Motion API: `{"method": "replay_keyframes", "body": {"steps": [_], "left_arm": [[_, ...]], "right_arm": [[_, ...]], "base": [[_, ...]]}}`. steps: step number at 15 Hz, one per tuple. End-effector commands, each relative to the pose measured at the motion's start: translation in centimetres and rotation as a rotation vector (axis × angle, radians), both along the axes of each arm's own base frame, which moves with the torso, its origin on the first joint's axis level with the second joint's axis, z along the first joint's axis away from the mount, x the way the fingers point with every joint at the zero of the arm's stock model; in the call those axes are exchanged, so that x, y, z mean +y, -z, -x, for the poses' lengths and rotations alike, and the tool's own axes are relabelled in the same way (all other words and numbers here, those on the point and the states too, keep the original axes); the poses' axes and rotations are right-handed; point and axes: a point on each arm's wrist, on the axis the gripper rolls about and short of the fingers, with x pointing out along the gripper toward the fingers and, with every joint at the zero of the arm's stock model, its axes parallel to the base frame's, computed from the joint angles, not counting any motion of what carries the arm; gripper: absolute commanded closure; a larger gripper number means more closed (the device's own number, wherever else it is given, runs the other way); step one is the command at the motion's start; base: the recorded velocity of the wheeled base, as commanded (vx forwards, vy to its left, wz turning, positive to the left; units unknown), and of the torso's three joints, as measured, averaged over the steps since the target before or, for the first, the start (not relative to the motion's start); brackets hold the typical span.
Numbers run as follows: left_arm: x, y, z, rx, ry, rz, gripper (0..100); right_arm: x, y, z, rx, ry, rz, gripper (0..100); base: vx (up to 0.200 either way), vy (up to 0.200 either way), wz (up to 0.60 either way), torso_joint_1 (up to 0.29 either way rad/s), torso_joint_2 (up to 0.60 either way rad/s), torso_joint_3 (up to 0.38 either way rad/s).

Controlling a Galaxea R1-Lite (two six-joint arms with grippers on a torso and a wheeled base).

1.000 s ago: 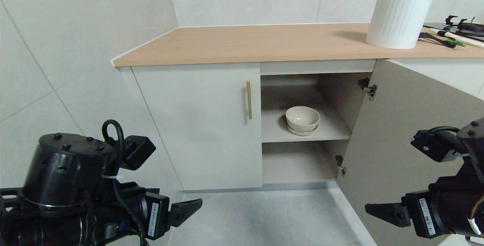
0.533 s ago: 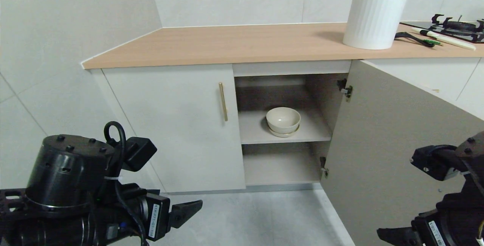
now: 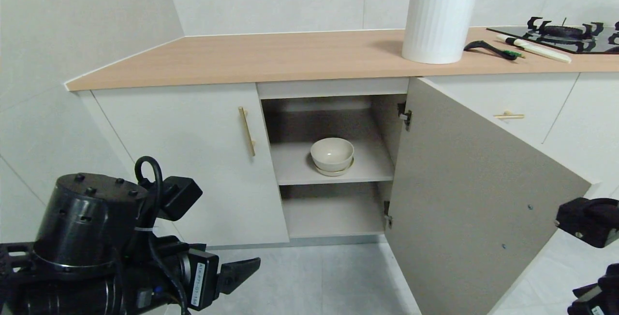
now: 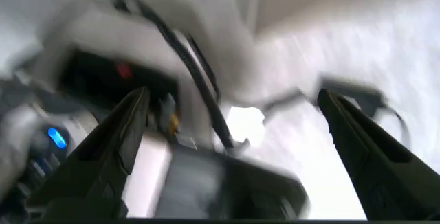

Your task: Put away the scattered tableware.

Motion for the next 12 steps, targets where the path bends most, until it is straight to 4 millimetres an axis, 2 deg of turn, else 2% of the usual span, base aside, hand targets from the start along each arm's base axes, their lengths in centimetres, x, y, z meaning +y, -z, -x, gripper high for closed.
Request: {"method": "replay_keyframes", "body": {"steps": [1,8,12], "left_arm": [[0.0,0.0,0.0,-0.001,-0.002,0.0,0],[0.0,-0.1,0.0,-0.002,-0.002,0.001,0],[0.0,0.0,0.0,-0.001,-0.002,0.0,0]], "right_arm": [[-0.7,-1.4,0.9,-0.036,-0.007,-0.025,0],[-3.0,-4.5,1.5,-0.196,0.133,-0.089,0],[-5.2,-4.2,0.4,-0.207,0.24,0.033,0]], "base": [[0.0,0.0,0.0,0.0,0.0,0.0],[0.0,0.0,0.0,0.0,0.0,0.0],[0.0,0.0,0.0,0.0,0.0,0.0]]}}
